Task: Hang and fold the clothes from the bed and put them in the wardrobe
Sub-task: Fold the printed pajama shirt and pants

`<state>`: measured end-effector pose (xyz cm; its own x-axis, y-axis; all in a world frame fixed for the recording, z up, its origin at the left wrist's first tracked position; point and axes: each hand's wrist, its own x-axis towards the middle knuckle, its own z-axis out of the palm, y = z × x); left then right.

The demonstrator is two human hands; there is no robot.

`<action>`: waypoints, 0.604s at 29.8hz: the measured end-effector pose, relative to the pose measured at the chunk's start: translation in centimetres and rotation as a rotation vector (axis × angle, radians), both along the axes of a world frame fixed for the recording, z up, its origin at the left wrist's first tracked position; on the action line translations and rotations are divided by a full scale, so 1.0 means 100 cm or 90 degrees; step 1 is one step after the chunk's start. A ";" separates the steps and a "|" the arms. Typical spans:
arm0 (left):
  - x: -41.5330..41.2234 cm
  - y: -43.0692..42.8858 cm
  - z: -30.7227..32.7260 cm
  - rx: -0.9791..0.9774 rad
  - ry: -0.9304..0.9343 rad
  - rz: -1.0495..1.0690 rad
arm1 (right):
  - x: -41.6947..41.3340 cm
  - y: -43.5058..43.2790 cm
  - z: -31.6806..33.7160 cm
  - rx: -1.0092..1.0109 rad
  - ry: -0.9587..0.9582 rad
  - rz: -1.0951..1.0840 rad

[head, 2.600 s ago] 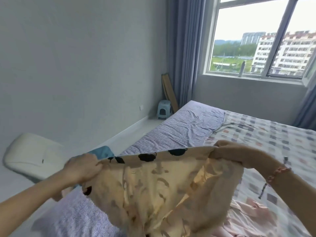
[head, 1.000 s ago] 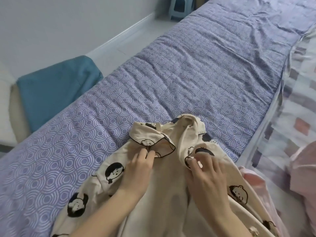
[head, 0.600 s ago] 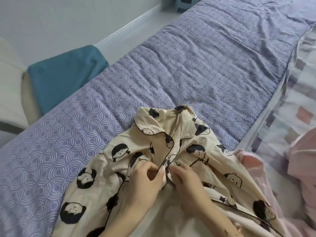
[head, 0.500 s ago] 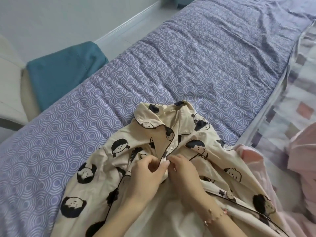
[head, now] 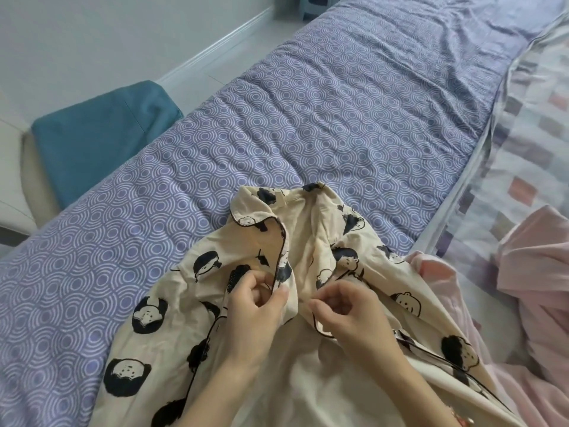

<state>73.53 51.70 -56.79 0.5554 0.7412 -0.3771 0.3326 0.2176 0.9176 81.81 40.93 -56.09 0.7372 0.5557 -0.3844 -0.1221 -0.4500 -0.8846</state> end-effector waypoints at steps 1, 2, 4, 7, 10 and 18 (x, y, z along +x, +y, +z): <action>-0.001 0.000 0.002 0.019 -0.002 -0.014 | 0.001 -0.002 0.003 0.005 0.019 0.009; -0.002 -0.001 0.005 0.044 0.000 -0.040 | 0.001 -0.005 0.006 0.007 0.031 0.023; -0.007 -0.004 0.009 0.076 0.009 -0.084 | -0.002 -0.008 0.006 0.019 0.055 0.051; -0.011 -0.009 0.017 0.079 0.010 -0.127 | -0.008 -0.011 0.005 0.069 0.113 0.019; -0.011 -0.014 0.017 0.082 -0.003 -0.095 | -0.012 -0.007 0.008 0.108 0.078 -0.023; -0.009 -0.015 0.013 0.147 0.013 -0.092 | -0.014 0.003 0.013 0.121 0.019 -0.088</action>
<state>72.63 50.24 -55.45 0.6557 0.7223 -0.2197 0.3641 -0.0476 0.9301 80.41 41.24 -54.84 0.8013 0.5143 -0.3056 -0.1985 -0.2534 -0.9468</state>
